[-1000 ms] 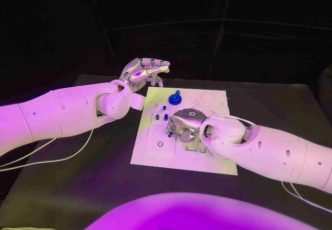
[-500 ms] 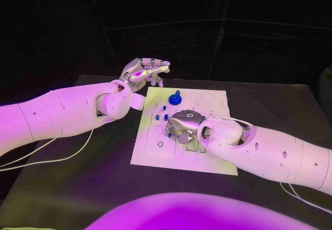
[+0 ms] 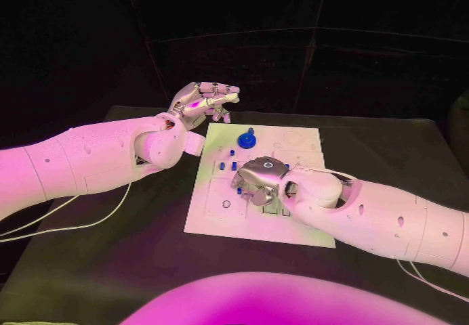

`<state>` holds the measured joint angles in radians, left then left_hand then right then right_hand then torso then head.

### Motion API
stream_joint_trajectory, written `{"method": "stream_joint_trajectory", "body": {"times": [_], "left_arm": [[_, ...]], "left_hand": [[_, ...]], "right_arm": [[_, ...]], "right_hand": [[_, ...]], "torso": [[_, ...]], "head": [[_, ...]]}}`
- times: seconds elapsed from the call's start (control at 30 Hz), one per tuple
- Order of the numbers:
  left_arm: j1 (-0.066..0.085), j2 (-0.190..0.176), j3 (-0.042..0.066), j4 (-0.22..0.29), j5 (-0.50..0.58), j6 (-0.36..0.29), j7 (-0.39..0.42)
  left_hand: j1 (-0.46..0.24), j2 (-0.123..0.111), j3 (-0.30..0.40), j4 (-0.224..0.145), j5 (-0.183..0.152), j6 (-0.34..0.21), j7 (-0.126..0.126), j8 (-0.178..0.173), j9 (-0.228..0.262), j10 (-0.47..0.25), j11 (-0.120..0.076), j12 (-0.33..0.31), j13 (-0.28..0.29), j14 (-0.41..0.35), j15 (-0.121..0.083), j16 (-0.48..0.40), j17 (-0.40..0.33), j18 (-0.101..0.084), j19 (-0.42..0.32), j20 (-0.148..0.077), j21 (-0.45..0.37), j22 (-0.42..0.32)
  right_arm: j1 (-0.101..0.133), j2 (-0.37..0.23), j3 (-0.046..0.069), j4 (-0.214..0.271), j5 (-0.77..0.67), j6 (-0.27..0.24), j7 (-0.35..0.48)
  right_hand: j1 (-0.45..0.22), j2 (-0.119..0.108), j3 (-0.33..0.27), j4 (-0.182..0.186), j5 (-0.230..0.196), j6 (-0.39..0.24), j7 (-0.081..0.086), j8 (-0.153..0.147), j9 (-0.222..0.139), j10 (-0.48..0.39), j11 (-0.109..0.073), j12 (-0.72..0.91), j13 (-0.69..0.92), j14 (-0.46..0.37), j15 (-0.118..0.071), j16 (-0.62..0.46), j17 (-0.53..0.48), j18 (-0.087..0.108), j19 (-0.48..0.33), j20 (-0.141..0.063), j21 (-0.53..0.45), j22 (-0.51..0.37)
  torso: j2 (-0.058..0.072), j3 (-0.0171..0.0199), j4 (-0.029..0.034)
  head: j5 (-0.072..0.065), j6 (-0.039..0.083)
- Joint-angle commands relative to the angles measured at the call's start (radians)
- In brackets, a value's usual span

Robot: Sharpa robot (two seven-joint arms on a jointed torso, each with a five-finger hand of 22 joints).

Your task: Assemble the parts on the task board

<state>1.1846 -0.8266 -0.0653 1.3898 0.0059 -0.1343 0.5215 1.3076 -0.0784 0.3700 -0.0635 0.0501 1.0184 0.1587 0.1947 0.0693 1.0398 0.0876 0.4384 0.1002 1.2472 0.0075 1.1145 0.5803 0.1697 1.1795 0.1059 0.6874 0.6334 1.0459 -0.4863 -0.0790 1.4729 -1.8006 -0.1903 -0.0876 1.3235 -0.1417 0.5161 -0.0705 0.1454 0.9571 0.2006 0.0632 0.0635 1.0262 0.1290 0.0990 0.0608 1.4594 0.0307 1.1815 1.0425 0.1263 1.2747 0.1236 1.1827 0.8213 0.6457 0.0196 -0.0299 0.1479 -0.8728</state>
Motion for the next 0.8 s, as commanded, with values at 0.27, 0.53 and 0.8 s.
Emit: {"method": "stream_joint_trajectory", "body": {"times": [0.27, 0.53, 0.8], "left_arm": [[0.002, -0.002, 0.001, 0.0, 0.003, 0.016, 0.001], [0.002, -0.006, 0.001, -0.001, 0.003, 0.018, 0.0], [0.002, -0.006, 0.001, -0.001, 0.003, 0.021, 0.0]], "left_hand": [[0.008, 0.002, -0.008, 0.001, 0.001, -0.006, -0.002, 0.004, -0.001, -0.006, -0.001, 0.004, 0.001, -0.004, -0.002, -0.004, 0.0, 0.013, -0.003, 0.001, -0.003, -0.001], [0.008, 0.002, -0.008, 0.001, 0.001, -0.006, -0.002, 0.004, -0.001, -0.007, -0.001, 0.004, 0.001, -0.005, -0.002, -0.004, -0.001, 0.013, -0.003, 0.001, -0.003, -0.002], [0.009, 0.003, -0.01, 0.001, 0.001, -0.006, -0.002, 0.004, -0.001, -0.008, -0.001, 0.005, 0.001, -0.006, -0.001, -0.005, -0.003, 0.013, -0.003, 0.002, -0.004, -0.002]], "right_arm": [[0.001, -0.051, 0.0, 0.05, 0.022, -0.162, 0.025], [0.016, -0.153, 0.025, 0.143, 0.089, -0.19, 0.0], [0.095, -0.252, 0.046, 0.158, 0.129, -0.076, -0.06]], "right_hand": [[0.0, 0.0, -0.022, 0.002, 0.009, -0.01, 0.0, 0.005, 0.005, -0.01, 0.001, 0.022, 0.007, -0.003, 0.001, -0.004, -0.017, 0.013, -0.005, 0.007, -0.01, -0.011], [0.0, 0.006, -0.025, 0.008, 0.018, 0.016, -0.005, 0.012, 0.008, 0.02, -0.007, 0.053, 0.009, 0.018, -0.005, 0.032, 0.015, 0.004, 0.026, 0.004, 0.021, 0.039], [-0.017, -0.021, -0.058, 0.016, 0.012, 0.006, -0.038, 0.003, 0.005, 0.02, -0.027, 0.062, 0.004, 0.018, -0.017, 0.026, -0.002, 0.003, 0.037, -0.004, 0.025, 0.045]], "torso": [[0.0, 0.0018, -0.0016], [-0.001, 0.0011, -0.0042], [-0.001, -0.0001, -0.003]], "head": [[-0.002, 0.0], [-0.014, 0.004], [-0.053, 0.031]]}}
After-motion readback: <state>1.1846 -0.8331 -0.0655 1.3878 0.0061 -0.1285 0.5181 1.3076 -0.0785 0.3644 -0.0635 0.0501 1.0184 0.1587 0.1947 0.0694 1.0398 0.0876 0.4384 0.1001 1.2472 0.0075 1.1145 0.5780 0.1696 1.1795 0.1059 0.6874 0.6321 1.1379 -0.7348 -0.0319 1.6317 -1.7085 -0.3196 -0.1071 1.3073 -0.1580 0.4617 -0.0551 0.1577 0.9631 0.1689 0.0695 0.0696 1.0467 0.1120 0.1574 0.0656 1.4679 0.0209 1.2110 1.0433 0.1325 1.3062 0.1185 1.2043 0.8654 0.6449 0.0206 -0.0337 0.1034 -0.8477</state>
